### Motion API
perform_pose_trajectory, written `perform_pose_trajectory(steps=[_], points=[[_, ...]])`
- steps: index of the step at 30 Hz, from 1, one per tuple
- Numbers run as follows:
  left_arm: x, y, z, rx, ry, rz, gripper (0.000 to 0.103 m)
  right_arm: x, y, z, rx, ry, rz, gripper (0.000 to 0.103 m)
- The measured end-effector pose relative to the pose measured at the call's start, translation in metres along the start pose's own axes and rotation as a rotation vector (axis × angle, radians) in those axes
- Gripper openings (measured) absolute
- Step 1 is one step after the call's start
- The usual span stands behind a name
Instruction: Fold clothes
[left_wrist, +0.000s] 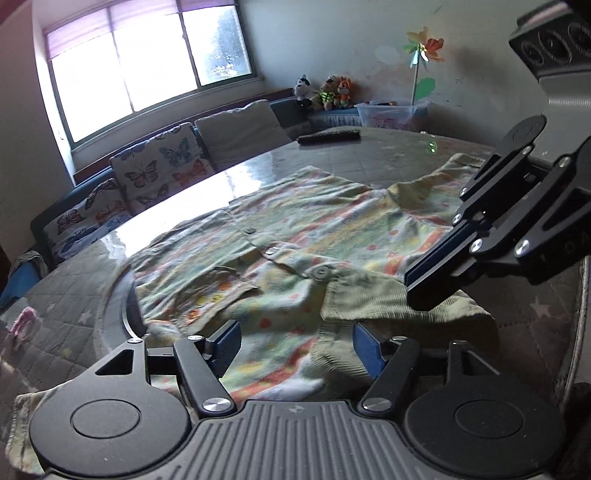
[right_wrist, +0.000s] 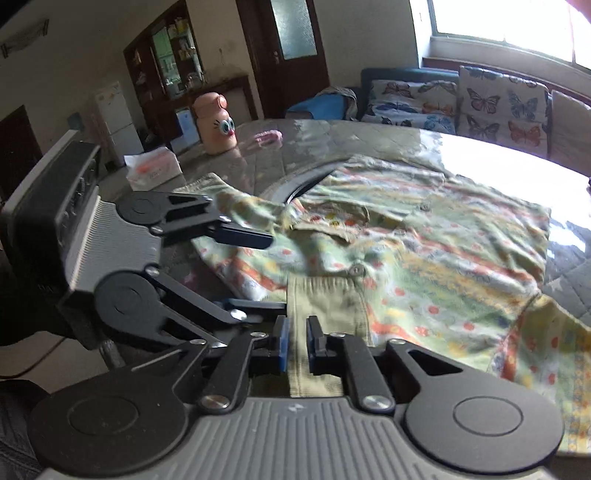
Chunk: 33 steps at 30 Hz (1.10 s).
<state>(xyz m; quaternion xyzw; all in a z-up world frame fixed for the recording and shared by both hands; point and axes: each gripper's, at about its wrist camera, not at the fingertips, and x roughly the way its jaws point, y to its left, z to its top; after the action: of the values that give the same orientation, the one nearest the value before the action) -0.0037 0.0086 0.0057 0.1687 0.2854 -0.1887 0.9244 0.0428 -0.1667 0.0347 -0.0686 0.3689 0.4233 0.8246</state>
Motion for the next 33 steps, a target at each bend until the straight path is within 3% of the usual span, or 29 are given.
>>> perform_pose_trajectory(steps=[3, 4, 9, 13, 17, 22, 26, 30, 33], points=[[-0.013, 0.015, 0.002, -0.030, -0.020, 0.043, 0.083, 0.001, -0.004, 0.003, 0.007, -0.017, -0.021, 0.016], [-0.016, 0.019, 0.004, -0.039, -0.028, 0.063, 0.087, 0.003, -0.005, 0.004, 0.011, -0.020, -0.037, 0.022], [-0.012, 0.022, 0.017, -0.088, -0.062, 0.093, 0.097, 0.032, -0.012, -0.004, -0.001, 0.045, -0.099, 0.024], [0.007, 0.013, 0.026, -0.110, -0.058, 0.087, 0.098, 0.034, -0.004, -0.010, -0.074, 0.050, -0.127, 0.024], [0.027, 0.007, 0.036, -0.128, -0.044, 0.085, 0.098, 0.022, -0.005, -0.011, -0.065, 0.024, -0.143, 0.027], [0.052, -0.006, 0.034, -0.081, 0.014, 0.098, 0.098, 0.019, -0.020, -0.021, -0.006, 0.060, -0.163, 0.030], [0.061, -0.010, 0.024, -0.069, 0.057, 0.101, 0.098, 0.000, -0.030, -0.027, 0.061, 0.026, -0.153, 0.039], [0.059, -0.009, 0.019, -0.086, 0.057, 0.103, 0.102, -0.024, -0.053, -0.034, 0.169, -0.034, -0.239, 0.050], [0.055, -0.009, 0.019, -0.098, 0.057, 0.106, 0.103, -0.040, -0.078, -0.044, 0.252, -0.062, -0.359, 0.050]])
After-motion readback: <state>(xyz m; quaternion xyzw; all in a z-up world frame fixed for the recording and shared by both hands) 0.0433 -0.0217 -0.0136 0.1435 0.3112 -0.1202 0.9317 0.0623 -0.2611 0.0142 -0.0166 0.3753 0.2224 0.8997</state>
